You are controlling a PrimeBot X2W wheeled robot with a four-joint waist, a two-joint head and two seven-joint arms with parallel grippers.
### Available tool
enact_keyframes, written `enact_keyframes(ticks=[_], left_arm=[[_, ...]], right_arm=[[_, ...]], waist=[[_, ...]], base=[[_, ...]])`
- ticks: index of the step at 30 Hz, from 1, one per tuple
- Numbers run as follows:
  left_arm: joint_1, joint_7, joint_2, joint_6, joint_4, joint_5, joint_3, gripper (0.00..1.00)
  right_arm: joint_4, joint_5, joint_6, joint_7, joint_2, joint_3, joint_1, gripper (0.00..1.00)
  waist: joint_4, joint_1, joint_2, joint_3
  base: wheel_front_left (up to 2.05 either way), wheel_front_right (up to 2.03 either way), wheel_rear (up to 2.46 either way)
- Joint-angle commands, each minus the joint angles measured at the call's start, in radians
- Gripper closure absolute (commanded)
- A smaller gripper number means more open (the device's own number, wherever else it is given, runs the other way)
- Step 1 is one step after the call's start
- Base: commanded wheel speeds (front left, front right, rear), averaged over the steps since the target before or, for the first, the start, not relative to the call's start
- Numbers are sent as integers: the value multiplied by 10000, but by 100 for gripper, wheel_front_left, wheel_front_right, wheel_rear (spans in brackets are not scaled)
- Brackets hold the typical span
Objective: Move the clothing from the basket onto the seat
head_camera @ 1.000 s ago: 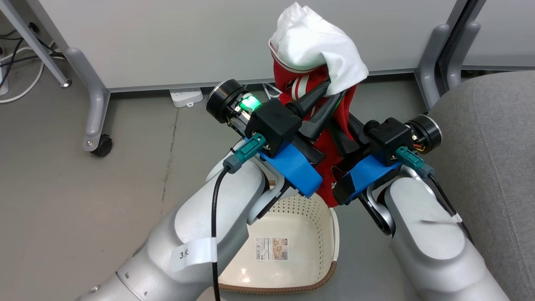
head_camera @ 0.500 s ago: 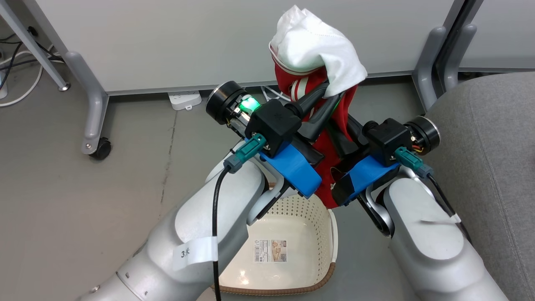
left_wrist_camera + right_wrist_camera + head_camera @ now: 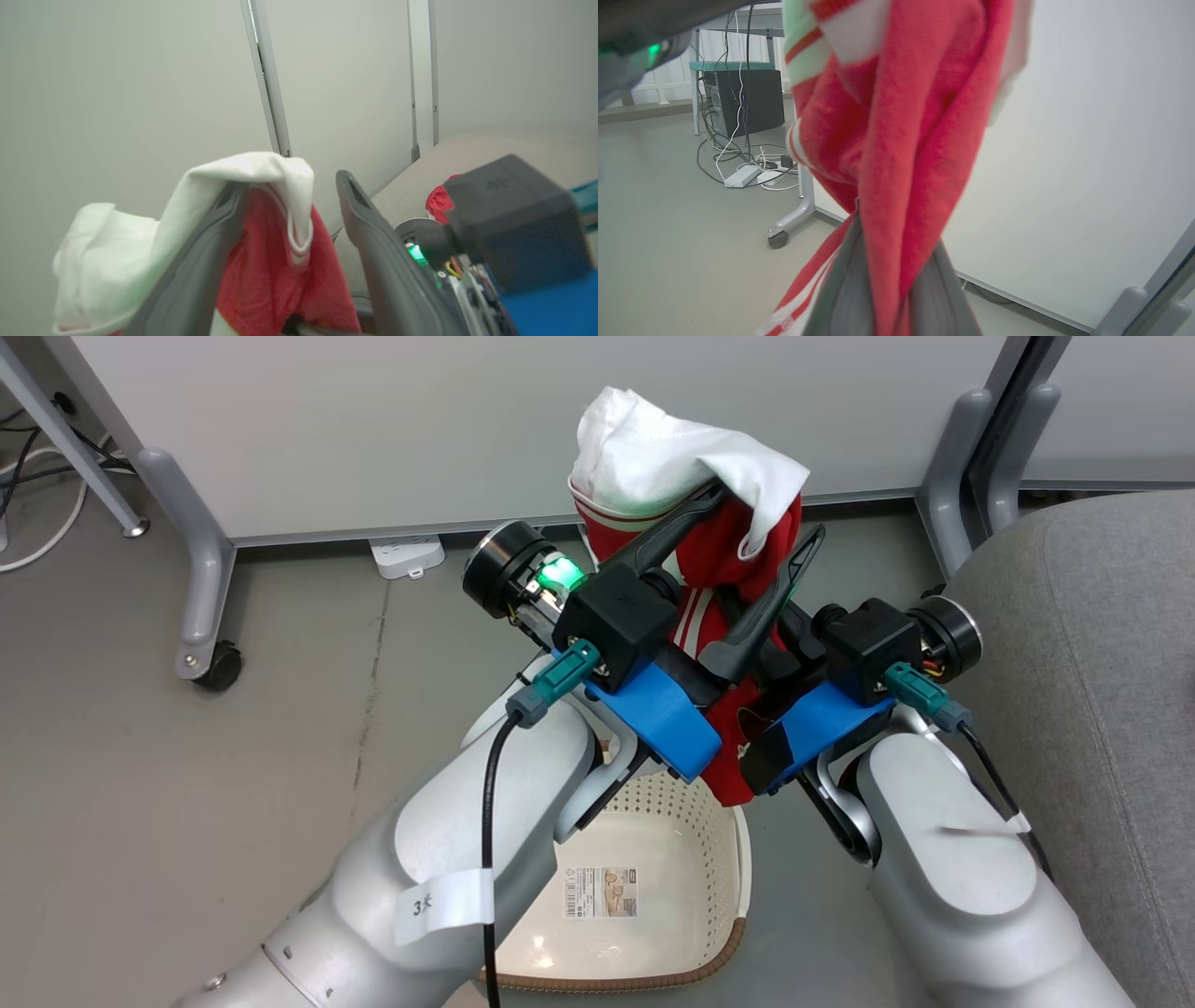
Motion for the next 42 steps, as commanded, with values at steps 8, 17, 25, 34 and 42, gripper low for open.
enact_keyframes(ticks=[8, 17, 25, 34, 42], left_arm=[[-52, -47, -7, 82, 98, 293, -103, 0], [-62, -47, -2, 9, 130, 465, -339, 0], [-185, -47, 1, -40, 331, 569, -576, 0], [-214, -47, 46, -72, 451, 822, -573, 0], [-156, -47, 143, -160, 474, 1024, -614, 0]], right_arm=[[-277, 99, 1, -34, -166, -195, -183, 100], [-648, 132, 1, -34, -260, -1014, -286, 100], [-1095, 105, 1, -34, -396, -2028, -161, 100], [-1730, 128, 1, -34, -516, -3272, 133, 100], [-2323, 110, 1, -34, -631, -4266, 499, 100]], waist=[[-382, 0, 0, 361], [-1221, 0, 0, 919], [-1972, 0, 0, 1501], [-2703, 0, 0, 2023], [-3334, 0, 0, 2295]], base=[[0, 0, 0], [0, 0, 0], [0, 0, 0], [0, 0, 0], [0, 0, 0]])
